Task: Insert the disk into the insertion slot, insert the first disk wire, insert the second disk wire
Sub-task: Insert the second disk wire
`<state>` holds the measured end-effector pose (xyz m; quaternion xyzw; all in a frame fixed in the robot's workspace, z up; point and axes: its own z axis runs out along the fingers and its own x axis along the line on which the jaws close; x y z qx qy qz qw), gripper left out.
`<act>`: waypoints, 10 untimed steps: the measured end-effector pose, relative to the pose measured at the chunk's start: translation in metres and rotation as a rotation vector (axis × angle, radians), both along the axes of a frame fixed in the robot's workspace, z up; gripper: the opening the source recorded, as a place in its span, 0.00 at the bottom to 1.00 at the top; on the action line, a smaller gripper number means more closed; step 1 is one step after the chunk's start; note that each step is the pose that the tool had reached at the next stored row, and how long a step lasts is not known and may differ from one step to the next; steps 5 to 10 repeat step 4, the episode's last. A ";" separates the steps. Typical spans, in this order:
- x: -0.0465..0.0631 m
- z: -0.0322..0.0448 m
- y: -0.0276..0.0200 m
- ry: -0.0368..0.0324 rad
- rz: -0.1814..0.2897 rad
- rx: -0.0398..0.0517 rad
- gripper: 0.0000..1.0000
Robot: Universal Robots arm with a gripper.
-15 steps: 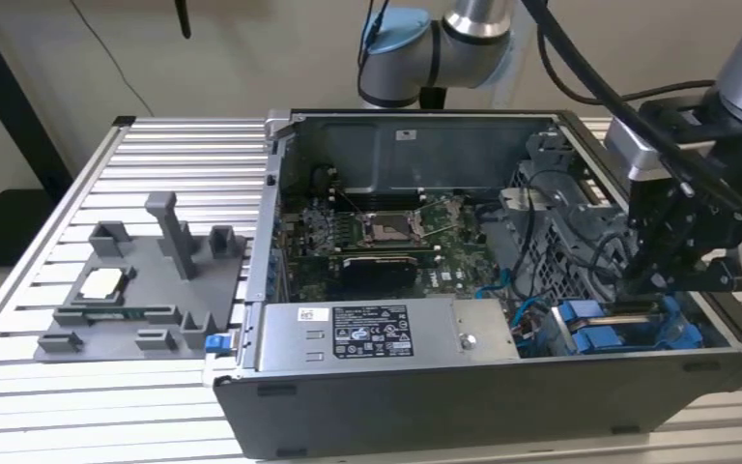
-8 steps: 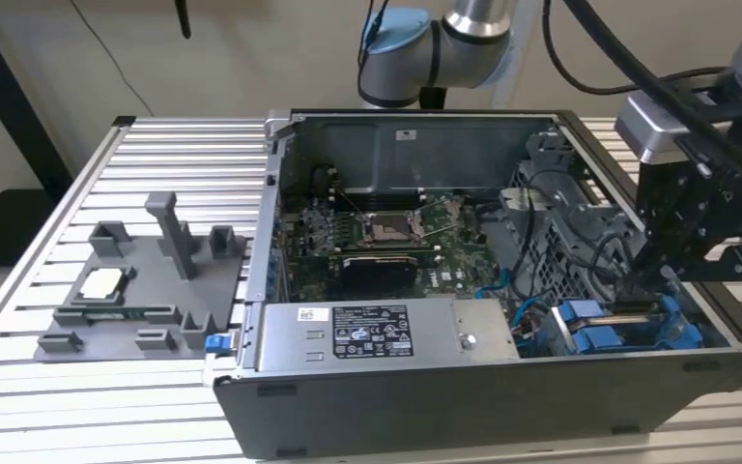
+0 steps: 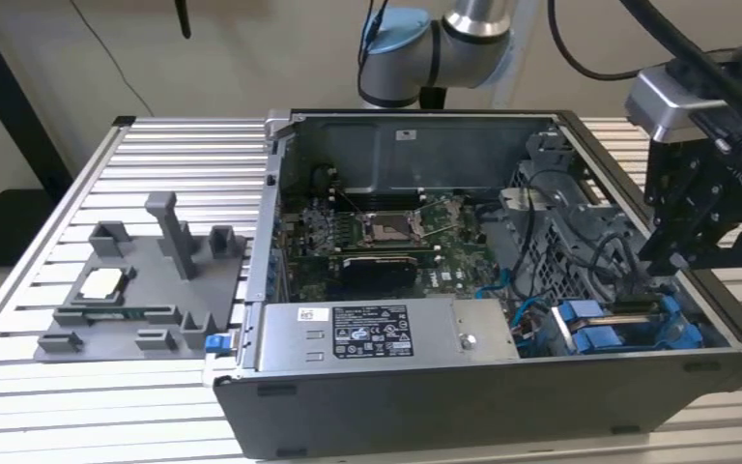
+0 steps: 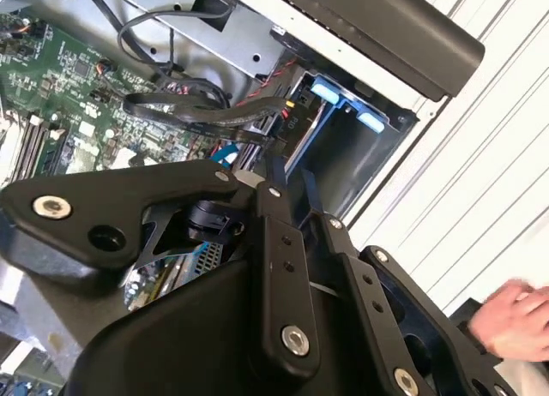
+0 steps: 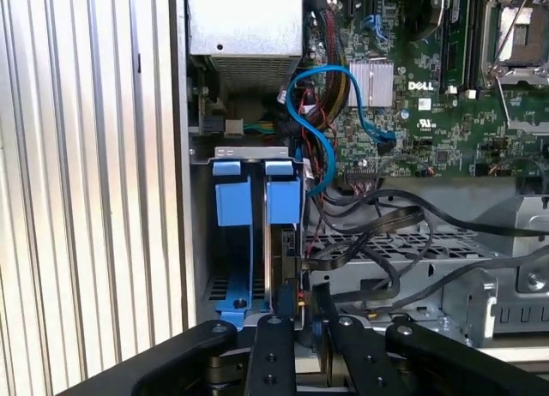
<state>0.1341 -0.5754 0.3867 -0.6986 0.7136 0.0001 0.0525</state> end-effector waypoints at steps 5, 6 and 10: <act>0.000 0.0002 0.0000 0.0000 0.000 -0.0003 0.24; 0.000 0.0002 0.0000 0.0000 0.000 -0.0003 0.24; 0.000 0.0002 0.0000 0.0000 0.000 -0.0003 0.24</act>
